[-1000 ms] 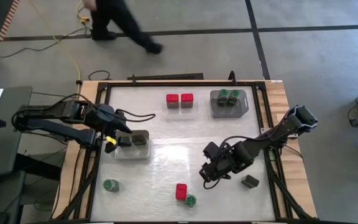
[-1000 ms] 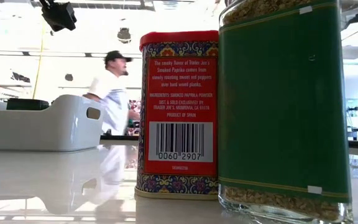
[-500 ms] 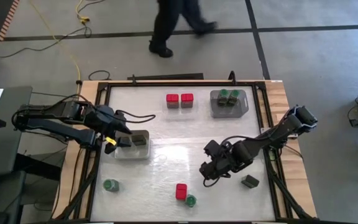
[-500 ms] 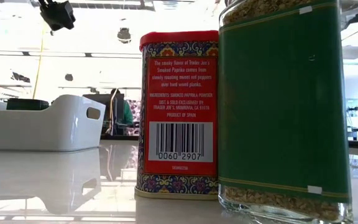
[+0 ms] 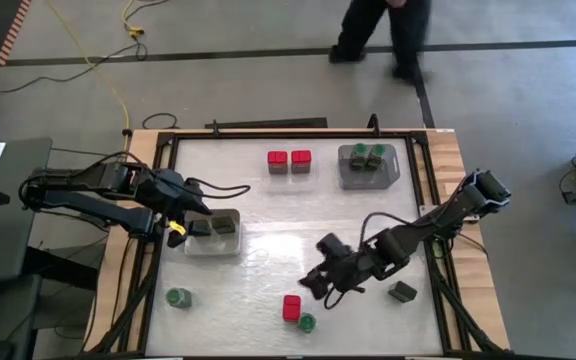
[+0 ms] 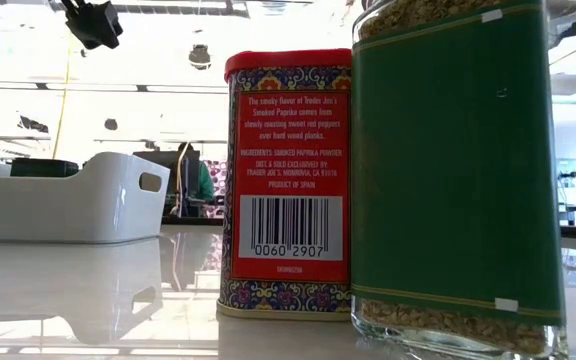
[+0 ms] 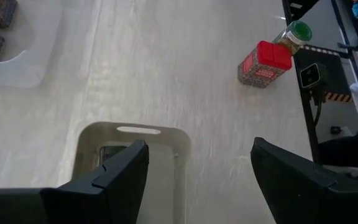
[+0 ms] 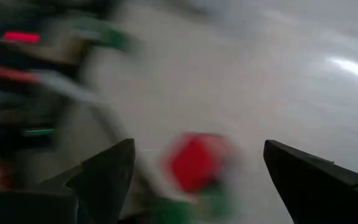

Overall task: Sort spices by type
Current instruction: Put the green seasoning bottle into the black bin

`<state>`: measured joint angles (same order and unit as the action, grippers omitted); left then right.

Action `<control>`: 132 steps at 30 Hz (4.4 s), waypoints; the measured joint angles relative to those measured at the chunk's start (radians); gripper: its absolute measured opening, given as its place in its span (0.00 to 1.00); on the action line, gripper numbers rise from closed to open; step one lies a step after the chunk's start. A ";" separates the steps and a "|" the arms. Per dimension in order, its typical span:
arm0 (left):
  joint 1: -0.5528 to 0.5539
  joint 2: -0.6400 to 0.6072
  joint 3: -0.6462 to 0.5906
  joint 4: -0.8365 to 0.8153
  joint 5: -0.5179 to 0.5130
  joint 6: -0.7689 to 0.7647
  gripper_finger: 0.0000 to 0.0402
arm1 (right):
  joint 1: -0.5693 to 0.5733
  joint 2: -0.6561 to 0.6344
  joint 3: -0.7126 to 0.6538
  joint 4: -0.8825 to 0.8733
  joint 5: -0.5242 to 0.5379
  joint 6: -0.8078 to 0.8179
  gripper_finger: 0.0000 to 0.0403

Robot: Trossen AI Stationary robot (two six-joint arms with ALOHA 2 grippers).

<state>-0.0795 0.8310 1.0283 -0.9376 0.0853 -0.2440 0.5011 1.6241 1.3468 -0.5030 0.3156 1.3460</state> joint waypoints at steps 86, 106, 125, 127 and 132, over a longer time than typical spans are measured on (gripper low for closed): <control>0.000 0.000 0.000 -0.139 -0.019 0.101 0.67 | 0.086 0.665 0.784 -1.034 -0.189 -0.884 0.53; 0.000 0.000 0.000 -0.009 -0.165 -0.011 0.67 | -0.123 -0.300 -0.293 -0.648 -0.260 -1.499 0.53; 0.000 0.000 0.000 -0.015 -0.181 -0.030 0.67 | -0.280 -0.084 -0.314 -0.417 -0.326 -2.234 0.53; 0.000 0.000 0.000 -0.015 -0.181 -0.030 0.67 | -0.275 -0.082 -0.311 -0.415 -0.325 -2.234 0.54; 0.000 0.000 0.000 -0.015 -0.181 -0.030 0.67 | -0.266 -0.097 -0.315 -0.379 -0.320 -2.199 0.80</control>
<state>-0.0792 0.8311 1.0283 -0.9531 -0.0956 -0.2737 0.2355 1.5274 1.0321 -0.8823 -0.0042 -0.8528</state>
